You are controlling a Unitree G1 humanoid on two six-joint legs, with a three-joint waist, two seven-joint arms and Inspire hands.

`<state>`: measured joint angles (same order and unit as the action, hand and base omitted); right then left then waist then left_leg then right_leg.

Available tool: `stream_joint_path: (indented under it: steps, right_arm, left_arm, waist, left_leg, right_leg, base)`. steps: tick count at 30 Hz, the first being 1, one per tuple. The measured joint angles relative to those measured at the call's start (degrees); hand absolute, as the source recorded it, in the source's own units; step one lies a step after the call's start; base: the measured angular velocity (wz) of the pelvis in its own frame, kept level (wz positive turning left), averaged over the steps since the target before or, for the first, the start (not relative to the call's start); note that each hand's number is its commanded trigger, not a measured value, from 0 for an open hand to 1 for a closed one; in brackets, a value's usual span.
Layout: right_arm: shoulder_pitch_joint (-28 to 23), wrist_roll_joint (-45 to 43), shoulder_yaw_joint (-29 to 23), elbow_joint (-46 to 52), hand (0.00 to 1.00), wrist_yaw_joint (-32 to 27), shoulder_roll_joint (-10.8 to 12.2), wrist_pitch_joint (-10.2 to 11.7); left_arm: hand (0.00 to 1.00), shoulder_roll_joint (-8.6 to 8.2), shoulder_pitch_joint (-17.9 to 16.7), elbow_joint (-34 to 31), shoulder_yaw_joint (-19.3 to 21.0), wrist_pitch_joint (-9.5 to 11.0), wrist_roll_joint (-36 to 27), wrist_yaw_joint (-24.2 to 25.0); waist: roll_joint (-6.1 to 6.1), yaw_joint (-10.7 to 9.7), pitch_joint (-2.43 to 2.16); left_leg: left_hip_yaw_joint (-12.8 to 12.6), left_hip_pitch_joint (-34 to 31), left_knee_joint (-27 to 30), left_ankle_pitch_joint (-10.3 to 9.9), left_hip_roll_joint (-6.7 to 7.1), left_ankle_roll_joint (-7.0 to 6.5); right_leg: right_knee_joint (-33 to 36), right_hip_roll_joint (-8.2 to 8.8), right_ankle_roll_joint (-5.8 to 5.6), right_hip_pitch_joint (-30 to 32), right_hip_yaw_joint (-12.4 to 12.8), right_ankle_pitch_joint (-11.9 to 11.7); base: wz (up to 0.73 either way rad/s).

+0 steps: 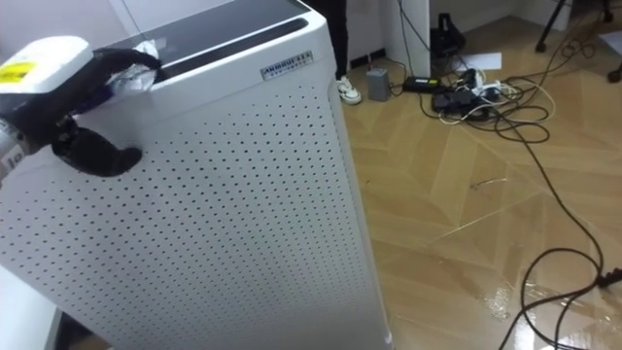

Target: Pick garbage

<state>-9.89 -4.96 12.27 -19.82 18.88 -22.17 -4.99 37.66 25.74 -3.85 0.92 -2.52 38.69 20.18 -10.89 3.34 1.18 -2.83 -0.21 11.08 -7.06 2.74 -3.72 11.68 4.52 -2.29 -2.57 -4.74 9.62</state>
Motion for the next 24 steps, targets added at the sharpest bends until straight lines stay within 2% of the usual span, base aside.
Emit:
stream_joint_path:
  steps: [6,18,24]
  right_arm:
    - [0.2,0.0,-0.1,0.1,1.0,0.0,-0.2,0.0]
    - [0.4,0.0,0.0,0.3,1.0,0.1,-0.1,-0.1]
    - [0.7,0.0,0.0,0.3,1.0,-0.2,-0.1,-0.1]
  left_arm:
    - [1.0,0.0,0.0,-0.2,1.2,0.1,-0.6,-0.7]
    - [1.0,0.07,0.2,-1.8,1.3,0.1,-0.4,-1.2]
    - [1.0,0.93,0.3,-1.9,1.1,0.1,-0.5,-1.3]
  waist:
    - [-0.01,-0.3,-0.02]
    - [-0.12,0.0,-0.11]
    - [-0.15,-0.1,-0.12]
  left_leg:
    - [-0.1,0.6,0.0,0.0,-0.03,0.0]
    - [-0.1,0.5,0.1,0.0,0.0,0.02]
    - [0.0,0.5,0.1,0.0,0.01,0.02]
  right_leg:
    - [0.1,0.04,-0.04,-0.5,0.0,0.1]
    - [0.2,0.02,-0.03,-0.5,0.0,0.1]
    - [0.1,0.01,-0.03,-0.5,-0.1,0.1]
  base:
    - [0.0]
    - [0.0]
    - [0.0]
